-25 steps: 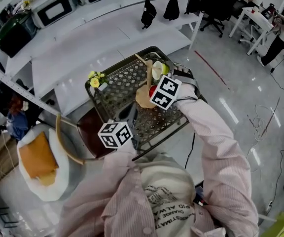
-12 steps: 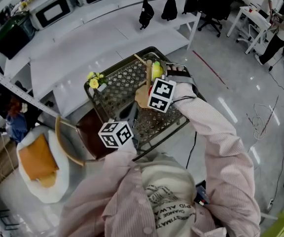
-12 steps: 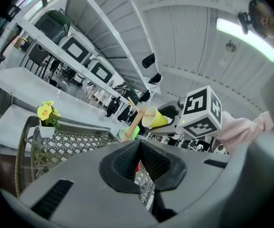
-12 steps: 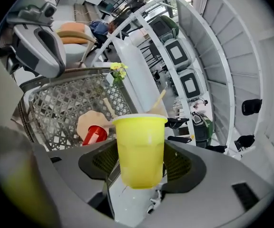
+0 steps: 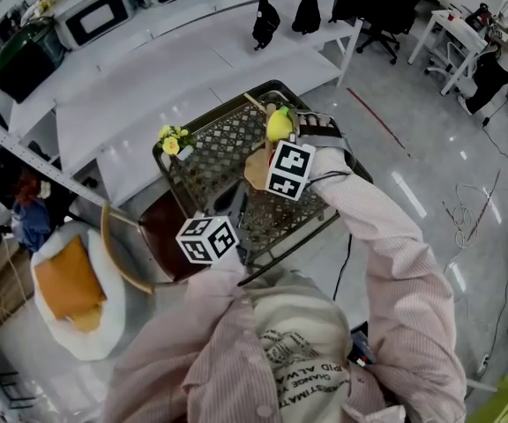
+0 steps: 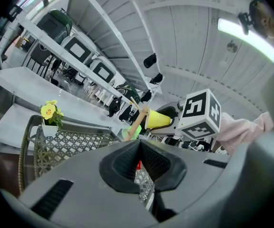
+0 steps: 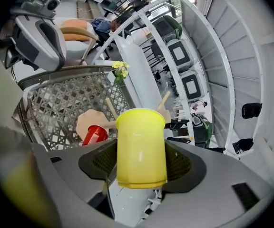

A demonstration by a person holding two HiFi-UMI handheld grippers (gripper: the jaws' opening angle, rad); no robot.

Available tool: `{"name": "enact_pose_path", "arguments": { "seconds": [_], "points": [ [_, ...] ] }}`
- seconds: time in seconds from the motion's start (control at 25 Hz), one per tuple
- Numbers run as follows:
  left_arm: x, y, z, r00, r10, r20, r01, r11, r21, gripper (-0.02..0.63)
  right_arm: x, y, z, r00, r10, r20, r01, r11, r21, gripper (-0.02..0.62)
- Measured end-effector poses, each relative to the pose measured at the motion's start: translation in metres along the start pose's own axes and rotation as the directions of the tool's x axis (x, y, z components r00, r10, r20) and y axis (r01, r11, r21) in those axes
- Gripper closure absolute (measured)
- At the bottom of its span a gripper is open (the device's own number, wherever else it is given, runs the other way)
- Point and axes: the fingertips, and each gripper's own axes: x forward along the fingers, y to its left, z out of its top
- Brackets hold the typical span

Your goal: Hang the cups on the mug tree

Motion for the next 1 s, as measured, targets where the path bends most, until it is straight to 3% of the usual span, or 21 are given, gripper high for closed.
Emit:
{"name": "enact_pose_path", "arguments": {
  "seconds": [1.0],
  "points": [
    [-0.011, -0.010, -0.004, 1.000, -0.023, -0.016, 0.023, 0.999, 0.026, 0.607, -0.037, 0.000, 0.020, 0.977, -0.095, 0.192, 0.058, 0.980, 0.191, 0.301]
  ]
}}
